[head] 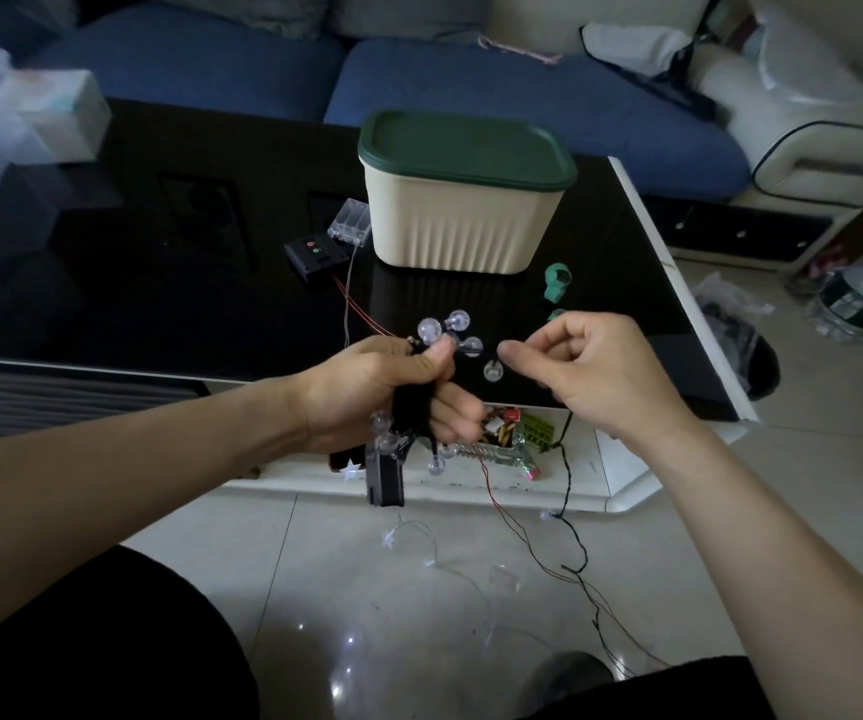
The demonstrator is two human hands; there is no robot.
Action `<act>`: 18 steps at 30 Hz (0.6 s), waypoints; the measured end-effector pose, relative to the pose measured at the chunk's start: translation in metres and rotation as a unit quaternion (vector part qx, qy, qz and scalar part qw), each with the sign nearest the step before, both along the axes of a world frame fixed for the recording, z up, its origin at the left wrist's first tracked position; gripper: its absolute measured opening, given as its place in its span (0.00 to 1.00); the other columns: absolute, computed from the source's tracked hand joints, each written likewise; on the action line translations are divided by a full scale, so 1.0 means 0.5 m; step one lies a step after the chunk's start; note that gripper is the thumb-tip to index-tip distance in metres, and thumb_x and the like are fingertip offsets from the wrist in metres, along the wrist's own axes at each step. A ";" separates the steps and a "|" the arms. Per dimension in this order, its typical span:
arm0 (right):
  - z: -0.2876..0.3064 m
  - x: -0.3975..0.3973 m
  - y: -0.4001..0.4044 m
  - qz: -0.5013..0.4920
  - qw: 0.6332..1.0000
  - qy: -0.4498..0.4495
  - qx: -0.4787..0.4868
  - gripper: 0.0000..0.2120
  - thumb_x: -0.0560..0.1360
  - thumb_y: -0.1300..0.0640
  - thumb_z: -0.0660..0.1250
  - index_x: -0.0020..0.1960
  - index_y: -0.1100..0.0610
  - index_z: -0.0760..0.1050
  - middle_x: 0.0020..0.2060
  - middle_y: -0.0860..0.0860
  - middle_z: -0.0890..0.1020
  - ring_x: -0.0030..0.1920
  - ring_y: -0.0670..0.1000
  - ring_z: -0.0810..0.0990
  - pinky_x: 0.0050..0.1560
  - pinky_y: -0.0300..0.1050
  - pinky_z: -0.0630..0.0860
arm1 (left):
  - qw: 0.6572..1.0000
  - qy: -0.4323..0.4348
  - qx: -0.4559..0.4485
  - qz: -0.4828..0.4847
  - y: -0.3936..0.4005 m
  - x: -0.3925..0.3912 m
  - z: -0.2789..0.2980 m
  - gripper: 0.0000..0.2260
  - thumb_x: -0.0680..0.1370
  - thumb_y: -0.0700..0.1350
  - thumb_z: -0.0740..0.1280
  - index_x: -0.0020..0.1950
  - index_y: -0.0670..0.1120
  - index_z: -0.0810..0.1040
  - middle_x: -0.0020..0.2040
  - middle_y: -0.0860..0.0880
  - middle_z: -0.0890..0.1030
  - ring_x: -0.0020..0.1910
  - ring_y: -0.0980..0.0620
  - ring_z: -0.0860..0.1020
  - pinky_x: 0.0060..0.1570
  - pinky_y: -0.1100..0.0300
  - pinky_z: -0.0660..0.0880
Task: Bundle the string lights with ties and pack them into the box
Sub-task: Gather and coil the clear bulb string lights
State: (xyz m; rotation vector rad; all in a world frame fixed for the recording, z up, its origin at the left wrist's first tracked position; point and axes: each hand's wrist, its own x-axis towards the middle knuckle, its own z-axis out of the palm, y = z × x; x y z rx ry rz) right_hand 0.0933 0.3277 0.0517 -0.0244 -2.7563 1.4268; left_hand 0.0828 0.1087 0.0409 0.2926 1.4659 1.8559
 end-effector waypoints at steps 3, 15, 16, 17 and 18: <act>0.003 0.003 0.001 0.038 0.997 -0.043 0.042 0.12 0.74 0.43 0.72 0.40 0.51 0.83 0.30 0.49 0.82 0.32 0.48 0.80 0.41 0.47 0.78 | 0.998 0.000 -0.017 0.055 0.006 0.001 -0.005 0.17 0.79 0.51 0.59 0.44 0.38 0.74 0.43 0.38 0.84 0.41 0.46 0.85 0.44 0.58 0.81; -0.032 0.016 -0.042 0.207 0.935 -0.251 0.144 0.09 0.84 0.55 0.61 0.49 0.52 0.78 0.43 0.49 0.87 0.44 0.46 0.86 0.38 0.37 0.74 | 0.949 -0.137 0.083 0.271 0.008 -0.028 -0.002 0.14 0.85 0.49 0.56 0.48 0.40 0.72 0.48 0.39 0.85 0.45 0.45 0.86 0.39 0.59 0.82; -0.032 0.016 -0.044 0.207 0.935 -0.252 0.141 0.10 0.84 0.55 0.60 0.49 0.53 0.78 0.42 0.49 0.87 0.43 0.46 0.86 0.39 0.38 0.75 | 0.947 -0.141 0.092 0.275 0.006 -0.031 -0.002 0.13 0.85 0.48 0.56 0.50 0.39 0.72 0.49 0.38 0.85 0.46 0.45 0.86 0.40 0.59 0.82; -0.032 0.017 -0.048 0.206 0.936 -0.248 0.139 0.10 0.84 0.55 0.60 0.49 0.53 0.79 0.41 0.50 0.87 0.42 0.47 0.86 0.40 0.40 0.77 | 0.946 -0.142 0.096 0.274 0.004 -0.032 -0.002 0.12 0.85 0.46 0.56 0.53 0.37 0.72 0.51 0.37 0.85 0.48 0.45 0.85 0.40 0.60 0.82; -0.032 0.018 -0.053 0.204 0.938 -0.235 0.150 0.10 0.84 0.54 0.61 0.49 0.53 0.80 0.39 0.49 0.86 0.41 0.48 0.86 0.42 0.43 0.80 | 0.948 -0.141 0.094 0.271 0.004 -0.032 -0.002 0.12 0.84 0.42 0.57 0.57 0.34 0.73 0.53 0.37 0.84 0.49 0.45 0.85 0.41 0.60 0.82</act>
